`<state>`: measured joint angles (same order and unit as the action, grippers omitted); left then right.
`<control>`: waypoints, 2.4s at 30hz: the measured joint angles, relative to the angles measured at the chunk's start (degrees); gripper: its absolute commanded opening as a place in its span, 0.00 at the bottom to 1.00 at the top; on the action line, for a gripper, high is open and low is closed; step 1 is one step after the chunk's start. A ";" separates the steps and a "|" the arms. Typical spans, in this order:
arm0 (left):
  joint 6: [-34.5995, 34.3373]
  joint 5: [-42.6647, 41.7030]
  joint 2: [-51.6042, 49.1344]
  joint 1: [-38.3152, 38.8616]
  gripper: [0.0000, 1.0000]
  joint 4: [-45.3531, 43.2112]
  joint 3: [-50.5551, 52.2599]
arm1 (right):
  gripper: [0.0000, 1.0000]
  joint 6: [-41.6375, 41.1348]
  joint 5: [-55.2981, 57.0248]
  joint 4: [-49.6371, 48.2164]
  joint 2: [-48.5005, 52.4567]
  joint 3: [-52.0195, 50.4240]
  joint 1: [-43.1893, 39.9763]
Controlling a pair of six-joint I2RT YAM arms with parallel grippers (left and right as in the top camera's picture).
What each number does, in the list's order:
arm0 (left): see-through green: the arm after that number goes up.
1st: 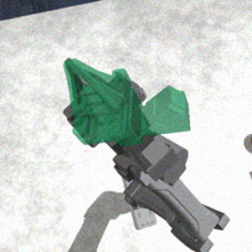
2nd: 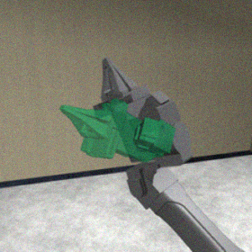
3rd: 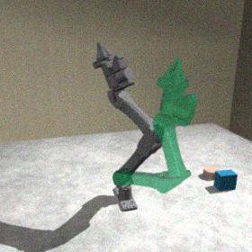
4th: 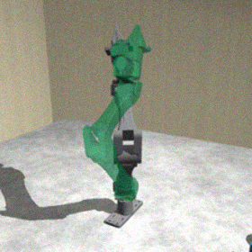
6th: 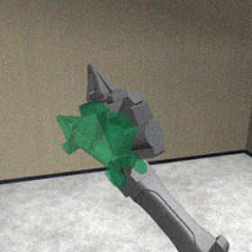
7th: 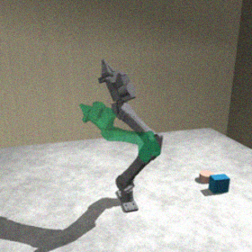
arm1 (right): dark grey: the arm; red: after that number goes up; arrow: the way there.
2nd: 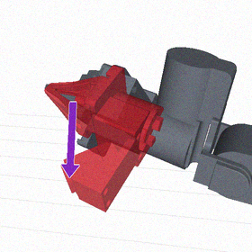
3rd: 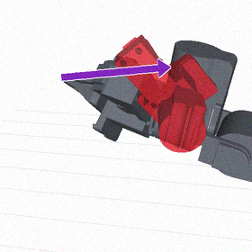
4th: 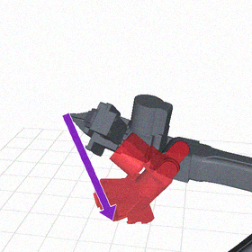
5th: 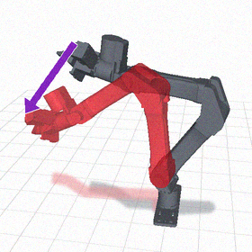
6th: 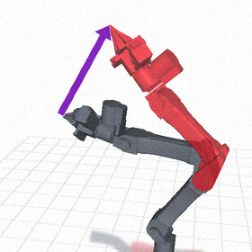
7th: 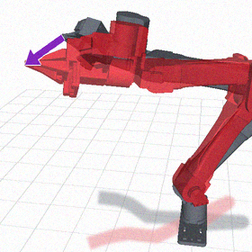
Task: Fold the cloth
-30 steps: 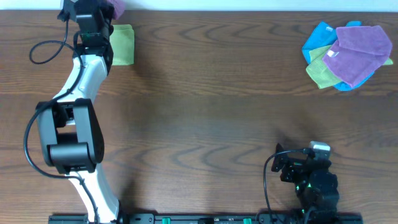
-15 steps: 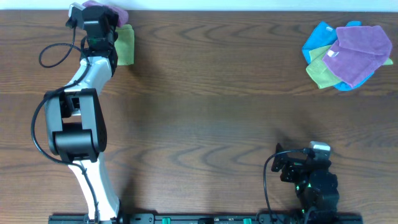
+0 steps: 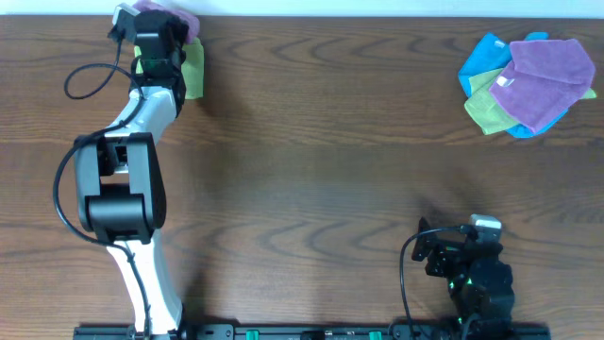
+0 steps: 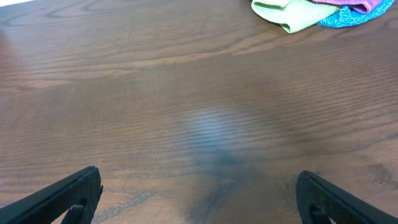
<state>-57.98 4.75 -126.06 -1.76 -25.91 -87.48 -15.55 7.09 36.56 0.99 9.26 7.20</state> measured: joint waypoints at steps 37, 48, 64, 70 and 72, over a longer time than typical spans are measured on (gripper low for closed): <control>-5.68 -0.81 -0.68 -3.08 0.06 24.83 -0.42 | 0.99 0.02 0.00 0.00 0.00 0.00 0.00; -8.09 -1.73 0.50 -3.48 0.06 25.55 -0.42 | 0.99 0.02 0.00 0.00 0.00 0.00 0.00; -9.99 -4.39 1.16 -3.04 0.06 35.10 -0.44 | 0.99 0.02 0.00 0.00 0.00 0.00 0.00; -9.94 -4.33 3.37 -2.91 0.09 36.06 -0.44 | 0.99 0.00 0.00 0.00 0.00 0.00 0.00; -9.77 -4.17 3.72 -2.91 0.20 36.44 -0.44 | 0.99 0.00 0.00 0.00 0.00 0.00 -0.02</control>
<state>-67.75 0.58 -122.34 -4.67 10.52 -87.92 -15.55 7.09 36.56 0.99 9.26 7.18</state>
